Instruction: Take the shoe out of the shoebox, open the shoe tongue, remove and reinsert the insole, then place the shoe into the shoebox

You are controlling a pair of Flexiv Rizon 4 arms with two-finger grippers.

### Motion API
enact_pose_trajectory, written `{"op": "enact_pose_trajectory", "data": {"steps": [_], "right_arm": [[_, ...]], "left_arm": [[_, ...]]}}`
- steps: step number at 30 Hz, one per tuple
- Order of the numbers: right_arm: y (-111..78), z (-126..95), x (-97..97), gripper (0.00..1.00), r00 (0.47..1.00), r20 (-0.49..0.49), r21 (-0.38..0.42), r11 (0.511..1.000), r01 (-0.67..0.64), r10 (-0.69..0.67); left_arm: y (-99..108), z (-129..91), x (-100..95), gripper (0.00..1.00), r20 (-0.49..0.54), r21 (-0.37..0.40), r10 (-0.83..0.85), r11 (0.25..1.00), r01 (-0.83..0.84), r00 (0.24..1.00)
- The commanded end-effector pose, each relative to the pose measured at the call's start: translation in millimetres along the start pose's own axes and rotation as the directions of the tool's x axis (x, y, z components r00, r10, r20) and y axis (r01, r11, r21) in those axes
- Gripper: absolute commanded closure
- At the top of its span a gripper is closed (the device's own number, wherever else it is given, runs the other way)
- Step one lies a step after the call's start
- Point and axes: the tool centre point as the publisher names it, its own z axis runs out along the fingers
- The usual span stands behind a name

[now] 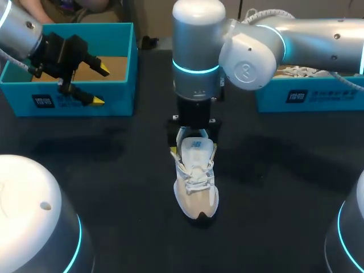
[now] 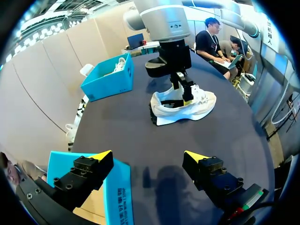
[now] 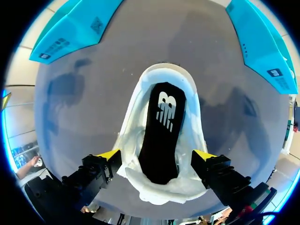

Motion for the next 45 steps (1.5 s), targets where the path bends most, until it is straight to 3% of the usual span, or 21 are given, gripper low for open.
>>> {"op": "enact_pose_trajectory", "data": {"steps": [1, 16, 22, 31, 32, 35, 36, 42, 44, 45], "right_arm": [[-8.1, -15.6, -4.0, 0.00, 1.000, 0.014, -0.028, 1.000, -0.005, 0.006], [-3.4, -51.6, -8.1, 0.00, 0.998, 0.055, -0.079, 0.997, 0.013, -0.009], [-16.6, -69.3, -1.4, 0.00, 0.998, 0.057, -0.085, 0.996, 0.012, -0.007], [-50.2, -68.3, 8.2, 0.00, 0.997, 0.067, -0.052, 0.998, -0.026, 0.030], [-53.7, -66.4, 8.6, 0.16, 0.997, 0.065, -0.046, 0.998, -0.036, 0.039], [-62.7, -61.5, 9.4, 0.54, 0.996, 0.062, -0.032, 0.998, -0.054, 0.056], [-64.5, -59.9, 9.6, 0.55, 0.996, 0.060, -0.030, 0.998, -0.060, 0.062], [-70.4, -43.2, 9.0, 0.50, 0.996, 0.045, -0.005, 0.997, -0.079, 0.079], [-68.6, -38.1, 8.4, 0.29, 0.996, 0.039, 0.005, 0.997, -0.078, 0.077], [-67.4, -36.1, 7.9, 0.23, 0.997, 0.035, 0.009, 0.997, -0.076, 0.075]], "left_arm": [[-0.6, -0.4, -0.4, 0.00, -0.002, -0.004, -0.001, 1.000, 0.001, 1.000], [-0.6, -0.4, -0.4, 0.00, -0.002, -0.004, -0.001, 1.000, 0.001, 1.000], [-0.6, -0.4, -0.4, 0.00, -0.002, -0.004, -0.001, 1.000, 0.001, 1.000], [-0.6, -0.4, -0.4, 0.00, -0.002, -0.004, -0.001, 1.000, 0.001, 1.000], [-0.6, -0.4, -0.4, 0.00, -0.002, -0.004, -0.001, 1.000, 0.001, 1.000], [-0.6, -0.4, -0.4, 0.00, -0.002, -0.004, -0.001, 1.000, 0.001, 1.000], [-0.6, -0.4, -0.4, 0.00, -0.002, -0.004, -0.001, 1.000, 0.001, 1.000], [-0.6, -0.4, -0.4, 0.00, -0.002, -0.004, -0.001, 1.000, 0.001, 1.000], [-0.6, -0.4, -0.4, 0.00, -0.002, -0.004, -0.001, 1.000, 0.001, 1.000], [-0.6, -0.4, -0.4, 0.00, -0.002, -0.004, -0.001, 1.000, 0.001, 1.000]]}}
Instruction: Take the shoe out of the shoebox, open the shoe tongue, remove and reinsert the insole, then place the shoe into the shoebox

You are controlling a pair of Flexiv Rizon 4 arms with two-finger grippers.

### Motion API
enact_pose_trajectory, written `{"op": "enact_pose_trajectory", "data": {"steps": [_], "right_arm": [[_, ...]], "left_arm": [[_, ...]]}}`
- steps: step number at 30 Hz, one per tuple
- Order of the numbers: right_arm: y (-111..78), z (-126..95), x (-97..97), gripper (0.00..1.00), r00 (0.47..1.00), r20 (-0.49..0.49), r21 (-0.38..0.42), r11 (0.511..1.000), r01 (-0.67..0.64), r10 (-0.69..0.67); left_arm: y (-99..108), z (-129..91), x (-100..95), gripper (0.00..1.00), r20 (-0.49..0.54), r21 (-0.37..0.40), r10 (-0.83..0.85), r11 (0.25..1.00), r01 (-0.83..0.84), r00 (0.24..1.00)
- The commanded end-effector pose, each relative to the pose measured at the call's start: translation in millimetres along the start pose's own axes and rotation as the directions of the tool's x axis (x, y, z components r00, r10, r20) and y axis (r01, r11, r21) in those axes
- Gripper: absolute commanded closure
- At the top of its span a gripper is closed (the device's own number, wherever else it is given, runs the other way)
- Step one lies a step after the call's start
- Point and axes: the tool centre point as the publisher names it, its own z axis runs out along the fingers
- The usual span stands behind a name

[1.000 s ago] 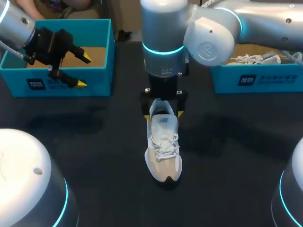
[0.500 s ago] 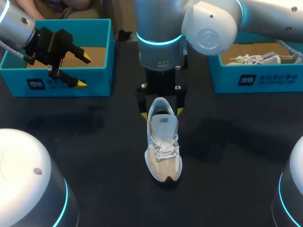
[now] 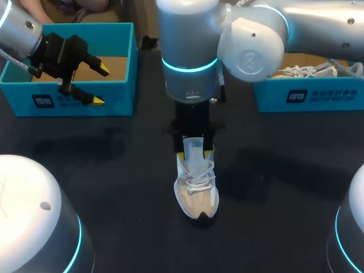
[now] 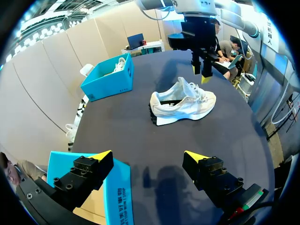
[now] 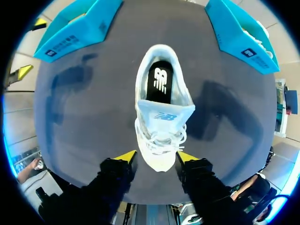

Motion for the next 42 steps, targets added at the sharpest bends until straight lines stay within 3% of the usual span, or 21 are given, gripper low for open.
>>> {"op": "enact_pose_trajectory", "data": {"steps": [1, 4, 6, 7, 9, 13, 14, 18, 28, 34, 42], "right_arm": [[5.7, 15.1, -2.8, 0.18, 1.000, -0.027, 0.015, 1.000, 0.008, -0.008], [10.2, 22.8, -5.0, 0.13, 0.999, -0.028, 0.031, 0.999, 0.018, -0.017], [13.8, 27.0, -6.9, 0.23, 0.999, -0.036, 0.037, 0.999, 0.024, -0.023], [15.3, 28.7, -7.6, 0.23, 0.999, -0.036, 0.037, 0.999, 0.025, -0.024], [18.4, 33.9, -9.9, 0.38, 0.999, -0.041, 0.044, 0.998, 0.035, -0.033], [23.3, 41.0, -12.9, 0.36, 0.998, -0.040, 0.055, 0.998, 0.043, -0.040], [24.6, 41.9, -13.6, 0.42, 0.998, -0.041, 0.054, 0.998, 0.043, -0.040], [29.6, 42.9, -14.6, 0.50, 0.998, -0.043, 0.051, 0.998, 0.049, -0.046], [41.8, 50.8, -16.8, 0.52, 0.997, -0.013, 0.064, 0.995, 0.081, -0.080], [47.0, 41.7, -20.7, 0.51, 0.996, 0.015, 0.043, 0.996, 0.083, -0.084], [65.2, 47.0, -16.9, 0.52, 0.994, 0.012, 0.011, 0.994, 0.111, -0.111]], "left_arm": [[-0.6, -0.4, -0.4, 0.00, -0.002, -0.004, -0.001, 1.000, 0.001, 1.000], [-0.6, -0.4, -0.4, 0.00, -0.002, -0.004, -0.001, 1.000, 0.001, 1.000], [-0.6, -0.4, -0.4, 0.00, -0.002, -0.004, -0.001, 1.000, 0.001, 1.000], [-0.6, -0.4, -0.4, 0.00, -0.002, -0.004, -0.001, 1.000, 0.001, 1.000], [-0.6, -0.4, -0.4, 0.00, -0.002, -0.004, -0.001, 1.000, 0.001, 1.000], [-0.6, -0.4, -0.4, 0.00, -0.002, -0.004, -0.001, 1.000, 0.001, 1.000], [-0.6, -0.4, -0.4, 0.00, -0.002, -0.004, -0.001, 1.000, 0.001, 1.000], [-0.6, -0.4, -0.4, 0.00, -0.002, -0.004, -0.001, 1.000, 0.001, 1.000], [-0.6, -0.4, -0.4, 0.00, -0.002, -0.004, -0.001, 1.000, 0.001, 1.000], [-0.6, -0.4, -0.4, 0.00, -0.002, -0.004, -0.001, 1.000, 0.001, 1.000], [-0.6, -0.4, -0.4, 0.00, -0.002, -0.004, -0.001, 1.000, 0.001, 1.000]]}}
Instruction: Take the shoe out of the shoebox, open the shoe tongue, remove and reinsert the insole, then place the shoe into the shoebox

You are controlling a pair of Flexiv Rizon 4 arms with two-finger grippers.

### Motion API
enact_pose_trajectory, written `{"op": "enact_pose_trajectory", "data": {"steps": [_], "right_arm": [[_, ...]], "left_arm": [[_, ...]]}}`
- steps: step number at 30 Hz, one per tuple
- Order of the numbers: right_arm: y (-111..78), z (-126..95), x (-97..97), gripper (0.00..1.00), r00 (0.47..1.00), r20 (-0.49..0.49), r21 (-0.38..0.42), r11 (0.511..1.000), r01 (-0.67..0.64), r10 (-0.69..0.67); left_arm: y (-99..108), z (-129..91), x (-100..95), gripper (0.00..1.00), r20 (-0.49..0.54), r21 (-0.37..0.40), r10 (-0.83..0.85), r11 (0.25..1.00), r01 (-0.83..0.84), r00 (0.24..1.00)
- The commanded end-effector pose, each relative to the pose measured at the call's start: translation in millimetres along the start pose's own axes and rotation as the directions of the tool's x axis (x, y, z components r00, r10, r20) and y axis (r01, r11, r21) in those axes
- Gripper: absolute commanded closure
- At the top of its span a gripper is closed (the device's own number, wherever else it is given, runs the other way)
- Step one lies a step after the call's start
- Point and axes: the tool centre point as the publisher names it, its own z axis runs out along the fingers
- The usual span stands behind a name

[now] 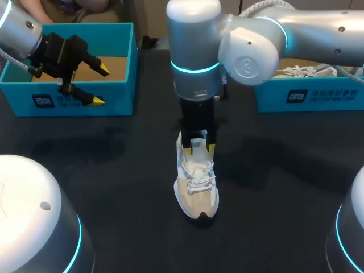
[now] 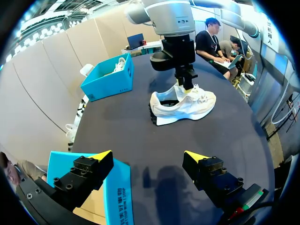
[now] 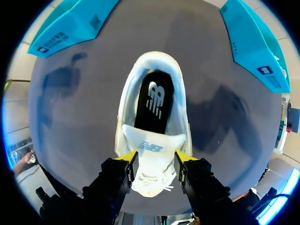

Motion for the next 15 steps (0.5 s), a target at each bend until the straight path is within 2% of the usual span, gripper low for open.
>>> {"op": "enact_pose_trajectory", "data": {"steps": [1, 4, 11, 15], "right_arm": [[9.0, 7.3, 0.8, 0.52, 1.000, -0.005, -0.001, 1.000, 0.009, -0.009], [14.2, 8.9, -0.1, 0.53, 0.999, 0.005, 0.002, 0.999, 0.034, -0.034], [16.4, -11.5, -6.5, 0.54, 0.998, 0.034, -0.035, 0.998, 0.048, -0.047], [22.3, -4.2, -4.7, 0.54, 0.997, 0.024, -0.034, 0.997, 0.074, -0.073]], "left_arm": [[-0.6, -0.4, -0.4, 0.00, -0.002, -0.004, -0.001, 1.000, 0.001, 1.000], [-0.6, -0.4, -0.4, 0.00, -0.002, -0.004, -0.001, 1.000, 0.001, 1.000], [-0.6, -0.4, -0.4, 0.00, -0.002, -0.004, -0.001, 1.000, 0.001, 1.000], [-0.6, -0.4, -0.4, 0.00, -0.002, -0.004, -0.001, 1.000, 0.001, 1.000]]}}
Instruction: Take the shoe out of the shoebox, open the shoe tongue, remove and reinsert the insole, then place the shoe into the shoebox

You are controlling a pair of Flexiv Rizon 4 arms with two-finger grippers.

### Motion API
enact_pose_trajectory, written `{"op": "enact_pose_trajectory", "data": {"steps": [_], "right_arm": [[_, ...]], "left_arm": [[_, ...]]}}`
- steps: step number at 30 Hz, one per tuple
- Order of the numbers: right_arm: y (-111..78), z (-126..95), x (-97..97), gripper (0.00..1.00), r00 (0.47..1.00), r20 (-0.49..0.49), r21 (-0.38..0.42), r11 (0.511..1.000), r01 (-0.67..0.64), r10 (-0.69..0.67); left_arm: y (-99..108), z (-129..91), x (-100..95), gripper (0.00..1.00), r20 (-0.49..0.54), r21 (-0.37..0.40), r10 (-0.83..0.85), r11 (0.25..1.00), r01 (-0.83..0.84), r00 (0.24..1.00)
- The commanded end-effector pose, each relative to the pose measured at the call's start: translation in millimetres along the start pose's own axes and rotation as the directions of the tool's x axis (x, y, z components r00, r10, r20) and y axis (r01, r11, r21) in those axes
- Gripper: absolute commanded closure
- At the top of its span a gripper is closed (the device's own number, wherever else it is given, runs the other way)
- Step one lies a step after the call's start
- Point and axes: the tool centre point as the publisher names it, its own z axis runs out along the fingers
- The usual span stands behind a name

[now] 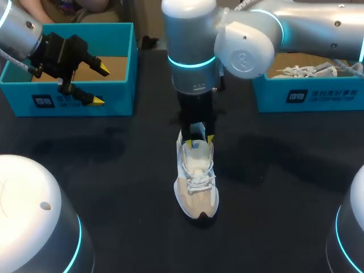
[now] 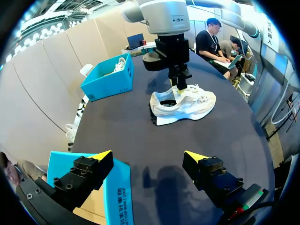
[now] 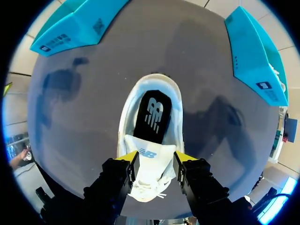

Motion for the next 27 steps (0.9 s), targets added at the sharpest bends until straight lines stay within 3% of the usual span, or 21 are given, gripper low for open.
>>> {"op": "enact_pose_trajectory", "data": {"steps": [1, 8, 14, 20, 27], "right_arm": [[2.0, 8.5, 0.6, 0.54, 1.000, -0.010, 0.002, 1.000, 0.015, -0.015], [2.8, 17.4, 0.2, 0.54, 0.999, -0.033, 0.002, 0.999, 0.037, -0.036], [4.1, -3.4, -7.7, 0.51, 0.993, 0.016, -0.084, 0.989, 0.121, -0.120], [12.8, -24.4, -15.6, 0.44, 0.927, 0.103, -0.158, 0.914, 0.374, -0.362], [31.6, -48.1, -26.9, 0.20, 0.813, 0.207, -0.195, 0.791, 0.580, -0.545]], "left_arm": [[-0.6, -0.4, -0.4, 0.00, -0.002, -0.004, -0.001, 1.000, 0.001, 1.000], [-0.6, -0.4, -0.4, 0.00, -0.002, -0.004, -0.001, 1.000, 0.001, 1.000], [-0.6, -0.4, -0.4, 0.00, -0.002, -0.004, -0.001, 1.000, 0.001, 1.000], [-0.6, -0.4, -0.4, 0.00, -0.002, -0.004, -0.001, 1.000, 0.001, 1.000], [-0.6, -0.4, -0.4, 0.00, -0.002, -0.004, -0.001, 1.000, 0.001, 1.000]]}}
